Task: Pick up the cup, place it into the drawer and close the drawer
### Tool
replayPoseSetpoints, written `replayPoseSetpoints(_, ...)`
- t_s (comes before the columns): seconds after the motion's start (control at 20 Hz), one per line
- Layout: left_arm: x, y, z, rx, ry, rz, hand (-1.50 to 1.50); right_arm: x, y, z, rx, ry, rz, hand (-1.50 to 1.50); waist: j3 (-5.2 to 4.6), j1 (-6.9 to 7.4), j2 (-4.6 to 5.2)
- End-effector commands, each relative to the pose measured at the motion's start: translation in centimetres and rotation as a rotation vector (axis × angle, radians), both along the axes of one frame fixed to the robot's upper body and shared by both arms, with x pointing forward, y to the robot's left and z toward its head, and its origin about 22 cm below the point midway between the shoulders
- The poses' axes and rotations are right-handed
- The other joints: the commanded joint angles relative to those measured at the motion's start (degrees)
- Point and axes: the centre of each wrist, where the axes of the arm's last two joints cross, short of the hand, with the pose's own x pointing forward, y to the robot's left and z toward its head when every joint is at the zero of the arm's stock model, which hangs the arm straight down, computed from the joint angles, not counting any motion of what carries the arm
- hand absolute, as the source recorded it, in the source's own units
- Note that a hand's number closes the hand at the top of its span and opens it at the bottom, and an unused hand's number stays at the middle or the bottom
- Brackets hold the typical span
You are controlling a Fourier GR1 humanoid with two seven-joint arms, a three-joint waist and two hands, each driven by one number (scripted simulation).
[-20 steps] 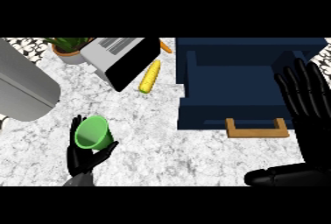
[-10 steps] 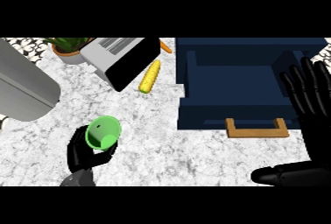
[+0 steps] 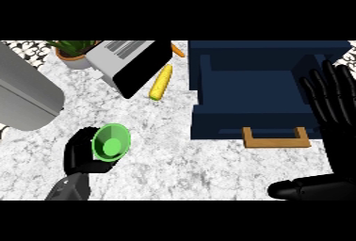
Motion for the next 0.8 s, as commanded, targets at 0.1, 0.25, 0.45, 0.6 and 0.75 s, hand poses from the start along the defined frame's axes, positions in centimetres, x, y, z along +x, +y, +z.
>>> replayPoseSetpoints(0.1,2.3,-2.7,2.6,-0.046,-0.166,-0.086,1.50,-0.8,0.2,1.2,0.008,0.001,-0.013,-1.50,0.08,0.56,-0.32)
replayPoseSetpoints(0.25,2.6,-1.9,3.8,-0.036,-0.206,-0.168,1.50,-0.7,-2.0,0.2,0.002,0.018,-0.009,-1.50,0.10,0.45,-0.25)
replayPoseSetpoints(0.45,4.2,-3.2,8.1,0.013,-0.228,-0.243,1.50,-1.4,-0.6,-1.1,-0.013,0.015,-0.020,-1.50,0.14,0.69,-0.44)
replayPoseSetpoints(0.6,4.6,-6.1,12.0,-0.011,-0.233,-0.282,1.50,-0.1,-0.9,-1.1,-0.001,0.031,-0.034,-1.50,0.18,1.27,-0.50)
replayPoseSetpoints(0.75,5.6,-6.5,14.5,-0.004,-0.238,-0.317,1.50,-0.2,-1.5,-0.6,0.005,0.023,-0.024,-1.50,0.09,0.49,-0.20)
